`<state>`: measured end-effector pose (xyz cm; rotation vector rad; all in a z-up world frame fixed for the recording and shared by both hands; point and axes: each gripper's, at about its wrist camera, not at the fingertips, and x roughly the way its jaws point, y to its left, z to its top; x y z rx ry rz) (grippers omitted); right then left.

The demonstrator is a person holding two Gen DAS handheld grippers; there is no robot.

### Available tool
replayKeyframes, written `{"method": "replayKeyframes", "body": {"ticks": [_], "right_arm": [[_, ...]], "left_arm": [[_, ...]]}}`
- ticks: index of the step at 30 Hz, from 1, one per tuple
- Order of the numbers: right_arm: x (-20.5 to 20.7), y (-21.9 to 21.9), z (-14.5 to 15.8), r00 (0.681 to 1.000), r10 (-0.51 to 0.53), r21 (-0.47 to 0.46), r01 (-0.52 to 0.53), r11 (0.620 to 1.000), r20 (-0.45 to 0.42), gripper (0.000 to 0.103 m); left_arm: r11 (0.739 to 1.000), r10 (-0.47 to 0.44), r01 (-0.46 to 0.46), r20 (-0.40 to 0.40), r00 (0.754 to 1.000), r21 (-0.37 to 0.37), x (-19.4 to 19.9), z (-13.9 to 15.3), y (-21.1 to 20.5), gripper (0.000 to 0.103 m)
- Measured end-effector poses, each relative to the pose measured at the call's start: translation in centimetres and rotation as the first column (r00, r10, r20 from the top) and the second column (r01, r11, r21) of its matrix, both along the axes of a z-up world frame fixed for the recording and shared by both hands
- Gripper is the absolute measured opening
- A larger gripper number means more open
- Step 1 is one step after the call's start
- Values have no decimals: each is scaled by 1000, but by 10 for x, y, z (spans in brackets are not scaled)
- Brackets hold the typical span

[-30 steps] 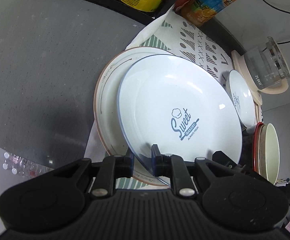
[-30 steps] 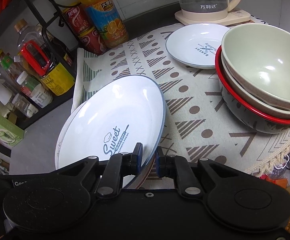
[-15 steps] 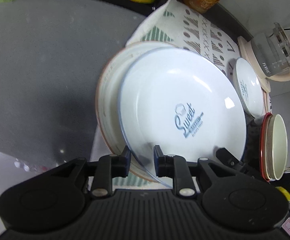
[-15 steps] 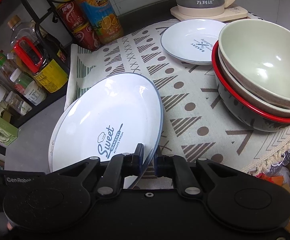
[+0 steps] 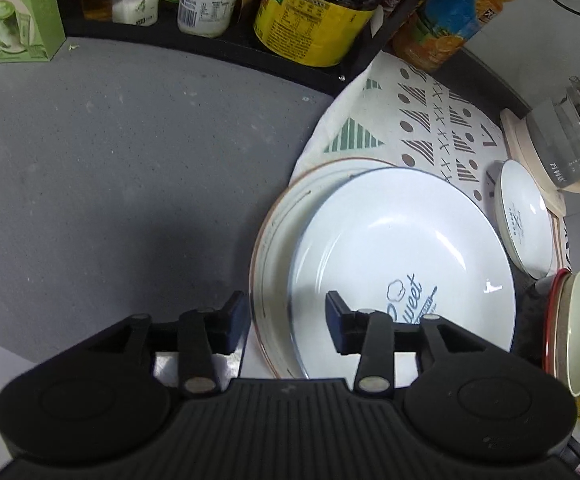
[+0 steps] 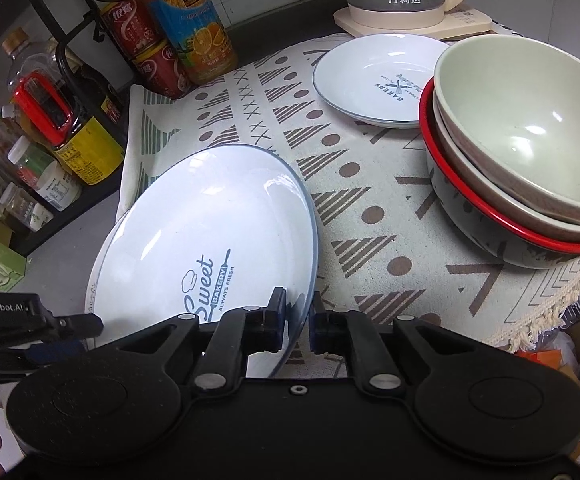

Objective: Organize plates and bowls
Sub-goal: 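Open both grippers and pull back from the plate stack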

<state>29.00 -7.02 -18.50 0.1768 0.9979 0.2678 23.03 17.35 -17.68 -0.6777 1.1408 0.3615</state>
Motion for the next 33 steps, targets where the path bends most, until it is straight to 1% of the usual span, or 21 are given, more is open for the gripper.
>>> {"method": "replayKeyframes", "body": {"ticks": [3, 7, 9, 13, 17, 21, 23, 28, 31, 32, 33], "right_arm": [[2, -1, -1, 1000, -10, 7, 10, 1000, -6, 12], [5, -1, -1, 1000, -10, 6, 10, 1000, 4, 12], [6, -2, -2, 1000, -9, 3, 9, 1000, 7, 12], [9, -1, -4, 1000, -5, 1, 5, 1000, 7, 13], [12, 2, -8, 1000, 1, -2, -1, 1000, -7, 20], [13, 7, -11, 1000, 17, -11, -17, 1000, -17, 20], [15, 10, -14, 999, 24, -13, -24, 1000, -28, 21], [13, 12, -15, 999, 32, -36, -33, 999, -23, 27], [16, 11, -14, 998, 25, -31, -27, 999, -50, 28], [15, 10, -12, 999, 18, -31, -20, 999, -50, 32], [15, 10, -11, 999, 20, -35, -22, 999, -49, 33]], "left_arm": [[1000, 5, -5, -20, 1000, 9, 3, -7, 2, 43], [999, 28, -28, -7, 1000, 22, 5, -12, 6, 43], [999, 44, -44, -5, 999, 21, 5, -15, 9, 40], [998, 67, -66, 24, 997, -14, 1, -17, 17, 38], [998, 69, -68, 49, 996, -6, 0, -14, 18, 28], [997, 73, -74, 60, 995, 1, 0, -12, 22, 25], [997, 76, -77, 64, 995, 9, -1, -11, 24, 25], [998, 67, -68, 70, 995, 6, -3, -12, 26, 25], [999, 46, -47, 42, 998, 26, 1, -9, 24, 25], [999, 41, -42, 31, 999, 24, 2, -8, 24, 25], [999, 34, -34, 22, 999, 14, 3, -8, 24, 27]]}}
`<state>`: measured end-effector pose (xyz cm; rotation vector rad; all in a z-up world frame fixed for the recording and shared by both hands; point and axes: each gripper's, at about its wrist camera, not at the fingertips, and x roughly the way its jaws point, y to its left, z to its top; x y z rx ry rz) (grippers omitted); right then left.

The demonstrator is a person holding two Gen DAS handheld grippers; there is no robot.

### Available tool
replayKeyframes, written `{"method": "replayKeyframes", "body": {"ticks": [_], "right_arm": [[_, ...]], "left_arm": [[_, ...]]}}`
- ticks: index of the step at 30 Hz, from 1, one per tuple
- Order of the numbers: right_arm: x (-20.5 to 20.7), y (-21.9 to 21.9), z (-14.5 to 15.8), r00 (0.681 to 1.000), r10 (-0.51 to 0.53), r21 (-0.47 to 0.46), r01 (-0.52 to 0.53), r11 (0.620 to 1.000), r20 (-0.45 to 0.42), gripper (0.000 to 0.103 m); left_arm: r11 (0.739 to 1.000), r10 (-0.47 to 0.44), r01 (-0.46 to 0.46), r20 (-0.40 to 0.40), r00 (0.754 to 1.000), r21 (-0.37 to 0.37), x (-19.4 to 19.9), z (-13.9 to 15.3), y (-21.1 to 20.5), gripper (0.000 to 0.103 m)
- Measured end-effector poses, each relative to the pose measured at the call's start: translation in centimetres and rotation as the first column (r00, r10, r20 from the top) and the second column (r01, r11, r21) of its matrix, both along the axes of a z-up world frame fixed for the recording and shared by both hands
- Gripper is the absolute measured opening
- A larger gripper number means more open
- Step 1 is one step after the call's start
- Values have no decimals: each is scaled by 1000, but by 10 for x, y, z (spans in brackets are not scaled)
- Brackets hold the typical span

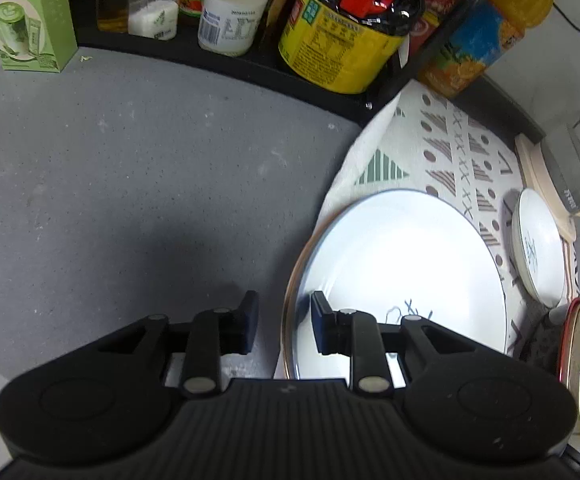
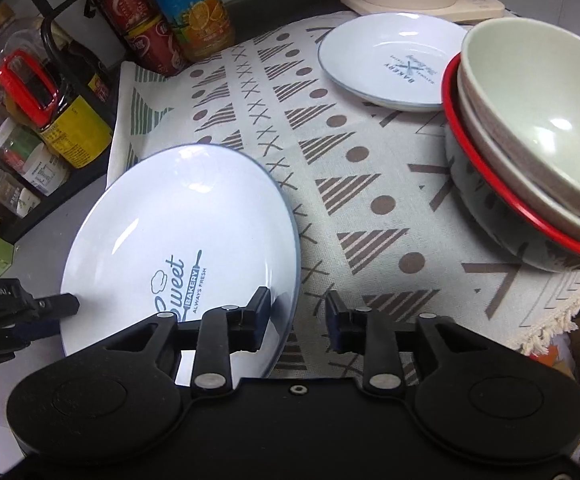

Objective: Organize plates and bowls
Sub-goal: 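Open both grippers and pull back from the plate stack, then move both grippers to the small white 'BAKERY' plate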

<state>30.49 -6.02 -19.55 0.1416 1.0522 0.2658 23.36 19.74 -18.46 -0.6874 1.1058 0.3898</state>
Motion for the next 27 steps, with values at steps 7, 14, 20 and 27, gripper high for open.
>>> {"method": "replayKeyframes", "body": {"ticks": [7, 14, 20, 27], "right_arm": [[-8, -8, 18, 1000, -14, 43, 13, 999, 27, 60], [-19, -13, 42, 996, -12, 46, 8, 999, 90, 87], [-31, -17, 68, 987, -11, 31, 6, 1000, 159, 96], [-41, -32, 94, 975, -34, 18, 31, 999, 220, 99]], "left_arm": [[1000, -27, 27, 21, 999, -4, -5, 15, -6, 42], [1000, -28, 27, 70, 997, 12, -14, 33, -16, 54], [1000, -8, 4, 154, 988, 27, -24, 50, -22, 56], [999, -8, 17, 177, 984, -47, -15, 58, -33, 58]]}}
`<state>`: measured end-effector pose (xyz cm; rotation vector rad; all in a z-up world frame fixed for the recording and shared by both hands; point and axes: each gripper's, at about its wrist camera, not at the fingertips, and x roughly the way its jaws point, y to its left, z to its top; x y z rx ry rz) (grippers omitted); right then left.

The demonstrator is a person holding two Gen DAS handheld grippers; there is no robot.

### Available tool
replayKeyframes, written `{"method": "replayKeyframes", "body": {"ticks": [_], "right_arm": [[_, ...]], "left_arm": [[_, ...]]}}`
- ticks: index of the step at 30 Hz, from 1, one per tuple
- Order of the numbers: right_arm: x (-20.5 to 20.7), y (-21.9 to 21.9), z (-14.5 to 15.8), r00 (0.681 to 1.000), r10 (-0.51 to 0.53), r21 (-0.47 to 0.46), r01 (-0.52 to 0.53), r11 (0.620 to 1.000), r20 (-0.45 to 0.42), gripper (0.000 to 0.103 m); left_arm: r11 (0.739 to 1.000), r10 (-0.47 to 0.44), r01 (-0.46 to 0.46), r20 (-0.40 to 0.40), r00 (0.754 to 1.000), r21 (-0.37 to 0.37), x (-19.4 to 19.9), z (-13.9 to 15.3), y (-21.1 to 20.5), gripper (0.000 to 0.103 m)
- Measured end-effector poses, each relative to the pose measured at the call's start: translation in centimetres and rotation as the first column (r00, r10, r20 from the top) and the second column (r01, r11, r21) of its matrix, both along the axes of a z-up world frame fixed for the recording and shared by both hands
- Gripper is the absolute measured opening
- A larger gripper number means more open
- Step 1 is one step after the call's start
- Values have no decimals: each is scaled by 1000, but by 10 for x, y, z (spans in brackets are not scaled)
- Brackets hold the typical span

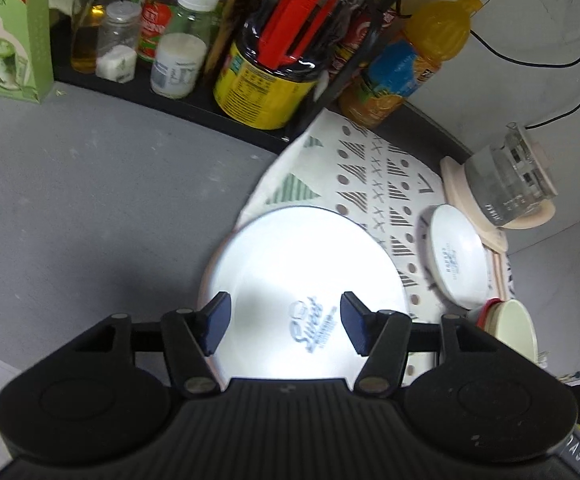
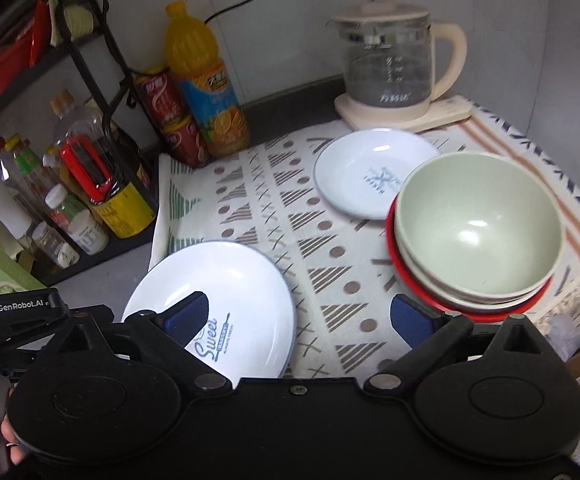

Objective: Organize plates and bowls
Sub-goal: 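Move both grippers to the small white 'BAKERY' plate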

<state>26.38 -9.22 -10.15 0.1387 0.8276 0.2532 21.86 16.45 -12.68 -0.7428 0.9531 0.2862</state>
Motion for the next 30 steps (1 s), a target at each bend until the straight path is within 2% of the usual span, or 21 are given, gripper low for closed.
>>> {"method": "replayKeyframes", "body": {"ticks": [4, 9, 11, 14, 24, 30], "right_arm": [[0, -11, 6, 1000, -28, 5, 28, 1000, 13, 99], [7, -22, 11, 998, -61, 23, 60, 998, 17, 101], [10, -27, 13, 998, -58, 44, 57, 997, 20, 103], [20, -33, 16, 998, -49, 42, 48, 998, 25, 103], [84, -79, 17, 994, -107, 93, 106, 990, 9, 103], [128, -98, 12, 989, -148, 65, 149, 987, -13, 103]], "left_arm": [[999, -48, 48, 15, 999, -14, 10, 6, -12, 63], [994, -101, 102, 26, 994, -36, 26, 13, -25, 82], [989, -143, 144, 44, 989, -22, 37, 17, -33, 84], [979, -203, 203, 21, 979, 6, 59, 19, -48, 85], [972, -236, 237, -23, 971, 9, 120, 15, -82, 88], [972, -234, 232, -60, 970, -39, 157, 3, -94, 88]]}}
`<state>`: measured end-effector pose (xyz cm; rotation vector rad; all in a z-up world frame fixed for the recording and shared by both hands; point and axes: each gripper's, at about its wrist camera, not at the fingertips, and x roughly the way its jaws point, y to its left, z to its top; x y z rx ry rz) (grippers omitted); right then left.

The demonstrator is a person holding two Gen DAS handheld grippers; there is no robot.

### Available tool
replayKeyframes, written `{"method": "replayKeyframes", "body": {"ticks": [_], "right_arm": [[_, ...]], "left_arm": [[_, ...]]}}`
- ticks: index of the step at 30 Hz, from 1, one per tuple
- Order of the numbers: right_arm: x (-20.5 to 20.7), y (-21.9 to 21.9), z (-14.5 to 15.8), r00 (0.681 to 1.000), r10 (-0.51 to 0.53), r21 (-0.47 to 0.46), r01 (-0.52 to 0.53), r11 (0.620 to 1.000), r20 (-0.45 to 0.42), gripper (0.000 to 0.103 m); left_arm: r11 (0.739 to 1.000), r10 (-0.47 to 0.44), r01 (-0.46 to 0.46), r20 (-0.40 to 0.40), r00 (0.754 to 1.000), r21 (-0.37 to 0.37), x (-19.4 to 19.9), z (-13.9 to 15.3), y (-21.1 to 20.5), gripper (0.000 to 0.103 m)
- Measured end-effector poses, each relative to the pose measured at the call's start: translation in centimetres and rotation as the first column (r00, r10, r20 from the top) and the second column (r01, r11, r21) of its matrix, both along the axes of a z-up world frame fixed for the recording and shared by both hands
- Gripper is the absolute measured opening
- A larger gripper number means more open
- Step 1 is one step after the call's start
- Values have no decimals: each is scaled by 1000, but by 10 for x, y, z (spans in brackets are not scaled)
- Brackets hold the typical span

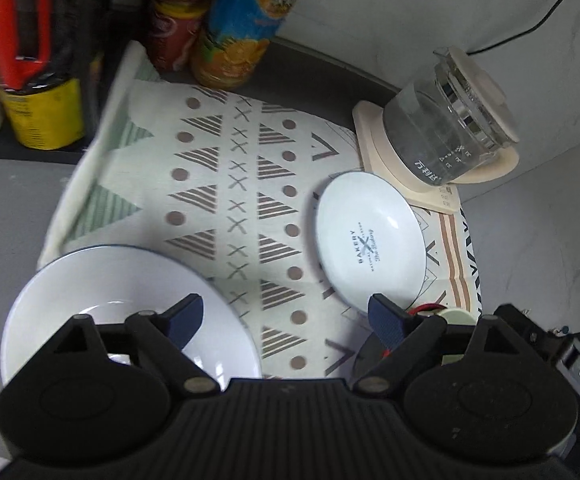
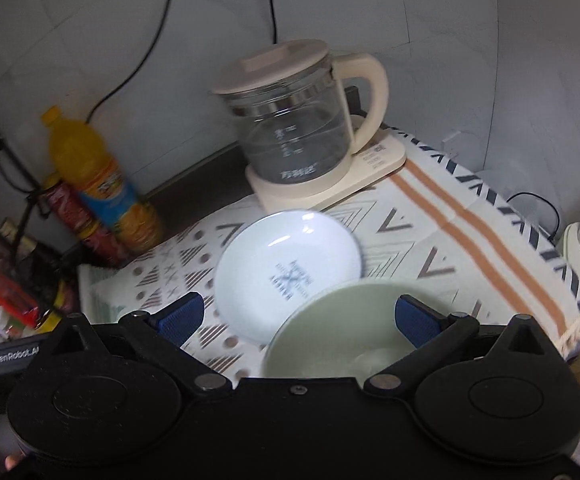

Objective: Organize plates and bowls
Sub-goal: 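Move both grippers to the small white 'BAKERY' plate, then close both grippers on the rim of the 'BAKERY' plate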

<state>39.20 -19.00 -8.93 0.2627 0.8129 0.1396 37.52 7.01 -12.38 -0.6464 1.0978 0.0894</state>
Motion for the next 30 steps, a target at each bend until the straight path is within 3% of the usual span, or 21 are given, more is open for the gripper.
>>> {"method": "replayKeyframes", "body": {"ticks": [14, 19, 26, 30], "right_arm": [[85, -39, -23, 995, 26, -5, -27, 1000, -99, 100], [115, -50, -40, 981, 59, 31, -54, 998, -184, 84], [148, -65, -76, 941, 72, 101, -40, 994, -331, 66], [159, -66, -93, 916, 116, 162, -57, 985, -384, 48]], "left_arm": [[996, 64, -69, -79, 995, -59, 62, -46, -20, 87], [989, 101, -112, -115, 988, -95, 71, -66, -25, 82], [980, 111, -134, -157, 981, -144, 81, -91, -34, 57], [977, 121, -150, -179, 976, -155, 84, -102, -37, 45]]}}
